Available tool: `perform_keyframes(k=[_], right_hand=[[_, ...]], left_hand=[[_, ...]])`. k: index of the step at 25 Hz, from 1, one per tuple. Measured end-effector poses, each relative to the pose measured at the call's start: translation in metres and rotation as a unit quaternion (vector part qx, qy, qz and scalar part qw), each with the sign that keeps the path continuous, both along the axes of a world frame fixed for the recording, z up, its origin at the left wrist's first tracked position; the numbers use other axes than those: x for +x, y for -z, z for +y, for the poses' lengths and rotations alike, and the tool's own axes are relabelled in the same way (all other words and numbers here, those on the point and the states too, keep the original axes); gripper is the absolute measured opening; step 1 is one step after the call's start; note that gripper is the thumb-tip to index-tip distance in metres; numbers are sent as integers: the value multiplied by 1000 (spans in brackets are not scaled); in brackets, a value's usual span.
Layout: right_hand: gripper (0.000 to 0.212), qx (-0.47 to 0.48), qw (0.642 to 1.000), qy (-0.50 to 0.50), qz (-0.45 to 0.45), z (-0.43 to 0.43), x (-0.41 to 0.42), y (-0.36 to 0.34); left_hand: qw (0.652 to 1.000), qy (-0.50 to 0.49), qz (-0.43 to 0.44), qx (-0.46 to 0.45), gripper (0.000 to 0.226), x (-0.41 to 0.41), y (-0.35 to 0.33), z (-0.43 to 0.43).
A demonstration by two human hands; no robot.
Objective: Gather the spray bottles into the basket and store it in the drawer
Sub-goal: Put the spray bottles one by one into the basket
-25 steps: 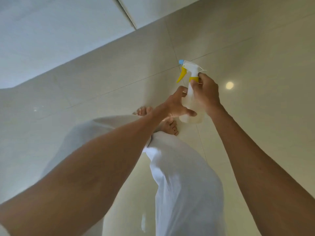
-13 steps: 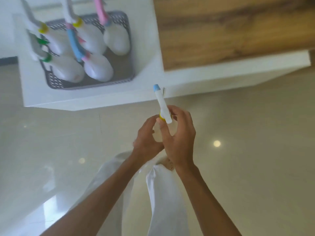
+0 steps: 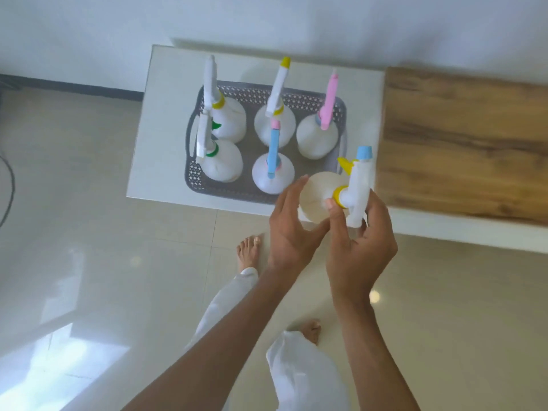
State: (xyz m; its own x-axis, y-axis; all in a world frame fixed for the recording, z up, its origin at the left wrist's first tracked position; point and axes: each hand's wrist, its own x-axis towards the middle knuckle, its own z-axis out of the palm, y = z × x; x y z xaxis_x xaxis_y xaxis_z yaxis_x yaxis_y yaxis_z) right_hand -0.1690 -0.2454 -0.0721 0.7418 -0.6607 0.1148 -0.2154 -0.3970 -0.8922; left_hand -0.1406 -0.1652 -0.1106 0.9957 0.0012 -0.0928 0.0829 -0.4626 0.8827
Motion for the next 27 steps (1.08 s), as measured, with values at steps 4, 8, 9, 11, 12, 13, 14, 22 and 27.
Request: perform_keyframes(k=[4,8,9,11,12,13,14,22,27], right_hand=[[26,14,998,23,50,-3,34,31],[27,15,996,4,83,-6,54,51],[28,9,996,-3,88,-8,58,55],[28,-8,995,-22,97,-14,62,63],[28,-11,995,-31,97,-17,65,66],[28,-10,994,-43,96,-19,66,69],[28,-11,994,-56,95,-19,67,71],[29,-32,989,-121,74,-18,71,82],[49,16,984,-132,116,-25,63,80]], left_hand=[[999,11,40,5,69,30,26,-2],[990,41,93,96,67,45,44,-3],[988,44,102,108,67,47,47,-3],[985,56,115,120,66,50,49,-7],[984,60,118,124,64,51,48,-9],[982,63,122,129,62,52,48,-11],[980,65,128,138,61,54,48,-12],[952,119,140,243,62,58,44,-9],[963,116,87,226,51,41,37,9]])
